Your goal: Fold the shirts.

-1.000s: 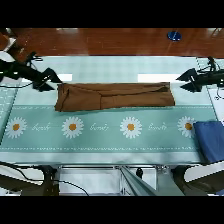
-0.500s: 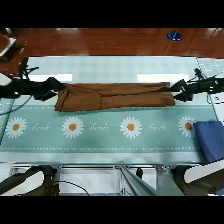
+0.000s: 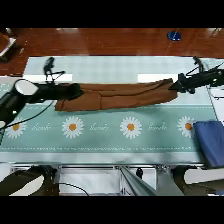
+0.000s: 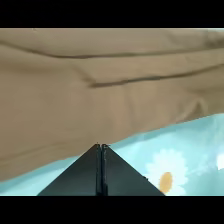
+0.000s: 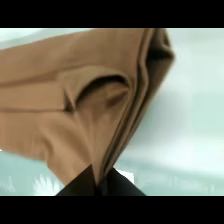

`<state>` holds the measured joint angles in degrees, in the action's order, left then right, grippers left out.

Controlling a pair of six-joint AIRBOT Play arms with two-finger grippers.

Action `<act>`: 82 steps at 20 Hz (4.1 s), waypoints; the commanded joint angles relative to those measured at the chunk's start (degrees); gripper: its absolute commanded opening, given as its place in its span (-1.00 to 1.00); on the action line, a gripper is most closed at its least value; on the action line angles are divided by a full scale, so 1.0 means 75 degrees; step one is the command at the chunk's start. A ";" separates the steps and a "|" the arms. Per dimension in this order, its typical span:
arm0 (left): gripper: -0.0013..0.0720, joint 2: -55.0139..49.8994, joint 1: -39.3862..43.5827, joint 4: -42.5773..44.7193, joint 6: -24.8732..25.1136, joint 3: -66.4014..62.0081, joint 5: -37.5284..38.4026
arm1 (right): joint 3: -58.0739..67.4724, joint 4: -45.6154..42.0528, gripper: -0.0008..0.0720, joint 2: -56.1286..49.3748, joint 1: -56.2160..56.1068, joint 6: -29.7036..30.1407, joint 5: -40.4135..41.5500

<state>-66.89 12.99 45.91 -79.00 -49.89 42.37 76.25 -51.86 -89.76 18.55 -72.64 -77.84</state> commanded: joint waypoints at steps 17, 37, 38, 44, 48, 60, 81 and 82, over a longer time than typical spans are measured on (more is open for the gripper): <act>-0.89 -0.6467 0.5645 -0.0638 -0.1422 -0.6849 0.1297 | -0.2500 -0.0108 -0.92 0.6956 0.0026 -0.0781 -0.0463; -0.89 0.4864 0.0160 0.2742 -0.2398 0.0930 0.1856 | 0.1513 0.0041 -0.91 0.0274 -0.6088 -0.1463 0.1877; -0.89 0.5182 0.0160 0.2739 -0.2535 0.1265 0.1818 | 0.1830 0.0047 -0.91 -0.0198 -0.6190 -0.1483 0.1877; -0.89 0.5348 0.0160 0.2710 -0.2771 0.2069 0.1597 | 0.2483 0.0533 0.76 -0.1647 -0.6339 -0.1649 0.1198; -0.89 0.5088 0.0160 0.2710 -0.2783 0.2090 0.0656 | 0.2553 -0.0425 0.76 -0.0731 -0.5307 -0.1434 -0.0495; -0.89 0.4605 0.0160 0.2704 -0.2970 0.2092 0.0341 | -0.6543 -0.0595 0.24 0.6545 -0.0831 -0.2949 0.3727; -0.89 0.3628 0.0318 0.2192 -0.2967 0.2092 -0.0055 | -0.1437 0.1775 -0.92 0.0248 -0.3360 0.0213 0.1110; -0.89 0.3628 0.0318 0.2189 -0.2967 0.2092 -0.0055 | -0.0796 0.1268 -0.92 0.0411 -0.3357 -0.0128 0.0965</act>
<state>-39.59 15.33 62.59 -101.30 -34.20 41.98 57.89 -32.58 -87.35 -4.64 -67.85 -66.32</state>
